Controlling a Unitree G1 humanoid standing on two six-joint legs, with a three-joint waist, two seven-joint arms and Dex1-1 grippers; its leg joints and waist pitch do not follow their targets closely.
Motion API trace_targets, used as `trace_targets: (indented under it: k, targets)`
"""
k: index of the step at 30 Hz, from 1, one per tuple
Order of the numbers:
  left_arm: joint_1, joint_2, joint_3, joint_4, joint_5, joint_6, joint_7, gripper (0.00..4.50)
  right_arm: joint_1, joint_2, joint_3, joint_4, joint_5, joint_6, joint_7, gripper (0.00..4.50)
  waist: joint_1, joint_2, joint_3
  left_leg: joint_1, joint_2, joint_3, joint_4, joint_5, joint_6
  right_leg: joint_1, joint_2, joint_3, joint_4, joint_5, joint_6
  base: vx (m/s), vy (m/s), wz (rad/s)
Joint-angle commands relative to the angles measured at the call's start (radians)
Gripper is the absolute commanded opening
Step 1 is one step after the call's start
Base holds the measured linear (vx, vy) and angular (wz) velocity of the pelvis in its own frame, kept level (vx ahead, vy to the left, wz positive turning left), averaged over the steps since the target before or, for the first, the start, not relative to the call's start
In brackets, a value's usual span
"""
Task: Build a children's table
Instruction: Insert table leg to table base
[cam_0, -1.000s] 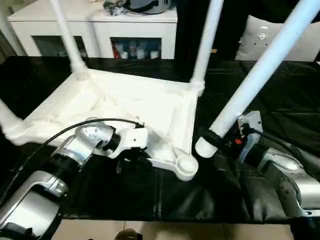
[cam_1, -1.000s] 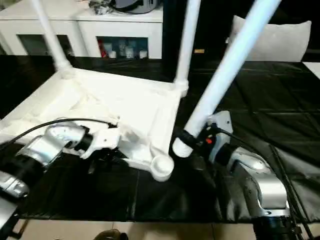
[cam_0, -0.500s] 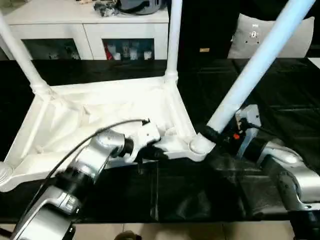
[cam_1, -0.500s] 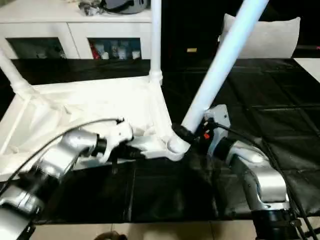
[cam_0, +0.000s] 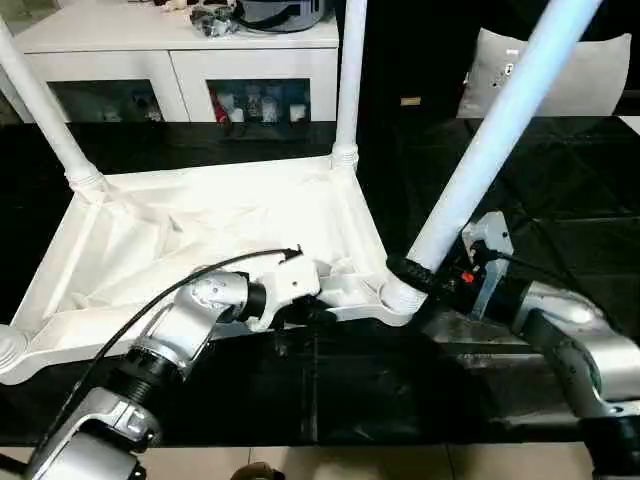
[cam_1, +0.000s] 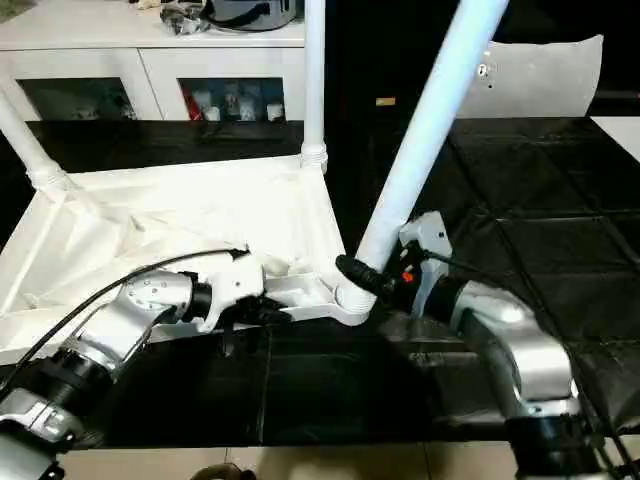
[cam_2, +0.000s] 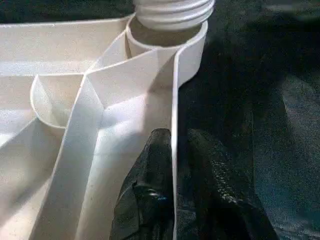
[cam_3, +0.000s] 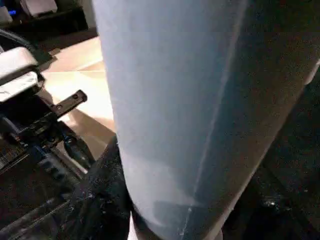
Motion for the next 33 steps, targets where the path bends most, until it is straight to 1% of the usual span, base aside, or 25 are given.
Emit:
trace_targets:
  k: [1, 4, 7, 9, 11, 12, 13, 14, 15, 16, 17, 18, 19, 20, 22, 23, 24, 25, 26, 27, 28, 30, 31, 32, 33]
  targets:
    - [0.006, 0.008, -0.015, 0.035, 0.005, -0.007, -0.018, 1.03, -0.014, -0.004, 0.010, 0.001, -0.001, 0.000, 0.010, 1.89, 0.005, -0.018, -0.063, 0.016, 0.050, -0.016, -0.066, -0.169, 0.030, 0.036, -0.085, 0.041, -0.082, -0.132, -0.200, 0.000, 0.000, 0.00]
    - [0.002, 0.005, -0.010, 0.060, 0.012, -0.020, -0.010, 1.03, -0.019, -0.005, 0.014, 0.013, -0.006, -0.008, 0.012, 1.89, 0.005, -0.019, -0.063, 0.016, 0.050, -0.016, -0.065, -0.168, 0.032, 0.037, -0.086, 0.041, -0.081, -0.124, -0.202, 0.000, 0.000, 0.00]
    - [-0.003, 0.007, -0.012, 0.077, 0.024, -0.018, -0.018, 1.04, -0.024, -0.006, 0.018, 0.022, -0.009, -0.013, 0.016, 1.89, 0.004, -0.019, -0.060, 0.018, 0.051, -0.016, -0.067, -0.188, 0.027, 0.035, -0.087, 0.041, -0.086, -0.165, -0.196, 0.000, 0.000, 0.00]
    - [-0.012, 0.013, -0.019, 0.102, 0.049, -0.031, -0.005, 0.76, -0.030, -0.006, 0.023, 0.030, -0.012, -0.017, 0.020, 1.89, 0.005, -0.018, -0.059, 0.019, 0.052, -0.017, -0.069, -0.201, 0.022, 0.034, -0.088, 0.042, -0.089, -0.192, -0.190, 0.000, 0.000, 0.00]
    - [-0.019, 0.018, -0.025, 0.118, 0.064, -0.042, 0.002, 0.76, -0.036, -0.005, 0.028, 0.036, -0.016, -0.016, 0.028, 1.89, 0.004, -0.018, -0.058, 0.019, 0.052, -0.017, -0.071, -0.208, 0.018, 0.033, -0.088, 0.042, -0.090, -0.206, -0.186, 0.000, 0.000, 0.00]
    - [-0.020, 0.019, -0.026, 0.120, 0.066, -0.043, 0.003, 0.57, -0.037, -0.006, 0.029, 0.036, -0.017, -0.015, 0.030, 1.89, 0.004, -0.017, -0.058, 0.019, 0.052, -0.018, -0.070, -0.210, 0.017, 0.034, -0.089, 0.043, -0.090, -0.207, -0.185, 0.000, 0.000, 0.00]
    - [-0.023, 0.024, -0.034, 0.128, 0.078, -0.052, 0.006, 0.57, -0.042, -0.006, 0.034, 0.039, -0.020, -0.015, 0.034, 1.89, 0.004, -0.018, -0.058, 0.020, 0.052, -0.017, -0.071, -0.212, 0.016, 0.033, -0.089, 0.043, -0.090, -0.213, -0.184, 0.000, 0.000, 0.00]
    - [-0.031, 0.035, -0.052, 0.141, 0.111, -0.067, 0.019, 0.43, -0.049, -0.011, 0.050, 0.040, -0.026, -0.007, 0.042, 1.89, 0.004, -0.018, -0.058, 0.019, 0.052, -0.018, -0.072, -0.218, 0.015, 0.033, -0.088, 0.042, -0.091, -0.224, -0.182, 0.000, 0.000, 0.00]
    - [-0.032, 0.036, -0.053, 0.143, 0.114, -0.069, 0.020, 0.31, -0.049, -0.012, 0.052, 0.040, -0.027, -0.006, 0.043, 1.89, 0.002, -0.018, -0.056, 0.020, 0.052, -0.019, -0.073, -0.229, 0.012, 0.033, -0.089, 0.042, -0.093, -0.244, -0.177, 0.000, 0.000, 0.00]
    - [-0.033, 0.037, -0.056, 0.145, 0.118, -0.071, 0.021, 0.27, -0.050, -0.013, 0.054, 0.040, -0.029, -0.004, 0.044, 1.89, 0.002, -0.018, -0.056, 0.020, 0.052, -0.019, -0.073, -0.229, 0.012, 0.033, -0.089, 0.042, -0.093, -0.244, -0.177, 0.000, 0.000, 0.00]
    - [-0.036, 0.039, -0.062, 0.150, 0.127, -0.075, 0.013, 0.20, -0.056, -0.018, 0.069, 0.046, -0.040, 0.009, 0.043, 1.89, 0.003, -0.017, -0.055, 0.020, 0.052, -0.019, -0.074, -0.234, 0.007, 0.032, -0.089, 0.043, -0.096, -0.267, -0.169, 0.000, 0.000, 0.00]
    - [-0.036, 0.039, -0.062, 0.150, 0.127, -0.075, 0.013, 0.09, -0.056, -0.018, 0.069, 0.046, -0.040, 0.009, 0.043, 1.89, 0.003, -0.017, -0.055, 0.020, 0.052, -0.019, -0.074, -0.237, 0.004, 0.031, -0.090, 0.044, -0.096, -0.273, -0.170, 0.000, 0.000, 0.00]
    - [-0.038, 0.039, -0.063, 0.153, 0.130, -0.078, 0.009, 0.09, -0.060, -0.022, 0.077, 0.053, -0.046, 0.014, 0.047, 1.89, 0.003, -0.015, -0.056, 0.020, 0.053, -0.020, -0.074, -0.238, 0.003, 0.031, -0.091, 0.043, -0.095, -0.274, -0.170, 0.000, 0.000, 0.00]
    - [-0.039, 0.043, -0.067, 0.145, 0.127, -0.083, -0.015, 0.09, -0.071, -0.027, 0.096, 0.076, -0.056, 0.016, 0.066, 1.89, 0.002, -0.015, -0.056, 0.020, 0.053, -0.020, -0.075, -0.241, 0.001, 0.031, -0.089, 0.043, -0.095, -0.270, -0.172, 0.000, 0.000, 0.00]
    - [-0.037, 0.047, -0.068, 0.134, 0.120, -0.087, -0.035, 0.00, -0.079, -0.030, 0.106, 0.093, -0.063, 0.013, 0.079, 1.89, 0.001, -0.015, -0.056, 0.019, 0.053, -0.019, -0.075, -0.241, 0.001, 0.031, -0.089, 0.043, -0.095, -0.263, -0.176, 0.000, 0.000, 0.00]
    - [-0.035, 0.052, -0.069, 0.121, 0.109, -0.096, -0.061, 0.00, -0.087, -0.032, 0.114, 0.111, -0.072, 0.007, 0.088, 1.89, 0.001, -0.016, -0.057, 0.019, 0.053, -0.021, -0.075, -0.234, 0.001, 0.032, -0.090, 0.043, -0.091, -0.242, -0.184, 0.000, 0.000, 0.00]
    - [-0.032, 0.058, -0.071, 0.109, 0.096, -0.106, -0.090, 0.00, -0.096, -0.035, 0.121, 0.128, -0.077, 0.005, 0.096, 1.89, 0.001, -0.014, -0.060, 0.019, 0.054, -0.020, -0.073, -0.227, 0.002, 0.031, -0.090, 0.043, -0.090, -0.216, -0.189, 0.000, 0.000, 0.00]
    - [-0.030, 0.063, -0.072, 0.098, 0.087, -0.106, -0.111, 0.00, -0.103, -0.037, 0.126, 0.142, -0.079, 0.006, 0.106, 1.89, 0.000, -0.016, -0.060, 0.019, 0.054, -0.020, -0.073, -0.223, 0.003, 0.033, -0.090, 0.043, -0.087, -0.200, -0.195, 0.000, 0.000, 0.00]
    - [-0.029, 0.069, -0.074, 0.087, 0.083, -0.104, -0.127, 0.00, -0.116, -0.041, 0.136, 0.166, -0.083, 0.004, 0.123, 1.89, -0.001, -0.014, -0.063, 0.018, 0.055, -0.020, -0.073, -0.207, 0.006, 0.033, -0.087, 0.041, -0.083, -0.156, -0.204, 0.000, 0.000, 0.00]
    - [-0.030, 0.071, -0.074, 0.083, 0.082, -0.104, -0.131, 0.00, -0.121, -0.043, 0.140, 0.176, -0.085, 0.004, 0.130, 1.89, -0.003, -0.016, -0.064, 0.018, 0.054, -0.018, -0.070, -0.198, 0.010, 0.034, -0.086, 0.041, -0.078, -0.112, -0.221, 0.000, 0.000, 0.00]
    - [-0.031, 0.072, -0.073, 0.082, 0.080, -0.102, -0.135, 0.00, -0.126, -0.047, 0.145, 0.187, -0.083, 0.007, 0.144, 1.89, 0.002, -0.016, -0.065, 0.020, 0.054, -0.015, -0.066, -0.193, 0.017, 0.034, -0.087, 0.041, -0.078, -0.087, -0.231, 0.000, 0.000, 0.00]
    - [-0.034, 0.074, -0.071, 0.080, 0.073, -0.095, -0.144, 0.00, -0.133, -0.053, 0.155, 0.201, -0.083, 0.011, 0.162, 1.88, 0.004, -0.015, -0.065, 0.019, 0.055, -0.016, -0.068, -0.183, 0.021, 0.036, -0.086, 0.040, -0.075, -0.071, -0.233, 0.000, 0.000, 0.00]
    - [-0.035, 0.077, -0.071, 0.078, 0.066, -0.077, -0.162, 0.00, -0.136, -0.059, 0.164, 0.214, -0.085, 0.013, 0.184, 1.88, 0.003, -0.019, -0.064, 0.019, 0.054, -0.015, -0.068, -0.186, 0.023, 0.037, -0.086, 0.039, -0.076, -0.072, -0.236, 0.000, 0.000, 0.00]
    - [-0.035, 0.081, -0.073, 0.073, 0.063, -0.075, -0.176, 0.00, -0.138, -0.060, 0.168, 0.221, -0.086, 0.009, 0.194, 1.88, 0.004, -0.018, -0.063, 0.019, 0.054, -0.016, -0.069, -0.193, 0.022, 0.037, -0.087, 0.039, -0.076, -0.084, -0.236, 0.000, 0.000, 0.00]
    - [-0.034, 0.083, -0.072, 0.069, 0.064, -0.077, -0.174, 0.00, -0.139, -0.058, 0.168, 0.228, -0.086, 0.007, 0.199, 1.88, 0.004, -0.018, -0.063, 0.020, 0.056, -0.016, -0.070, -0.207, 0.018, 0.037, -0.088, 0.039, -0.078, -0.103, -0.234, 0.000, 0.000, 0.00]
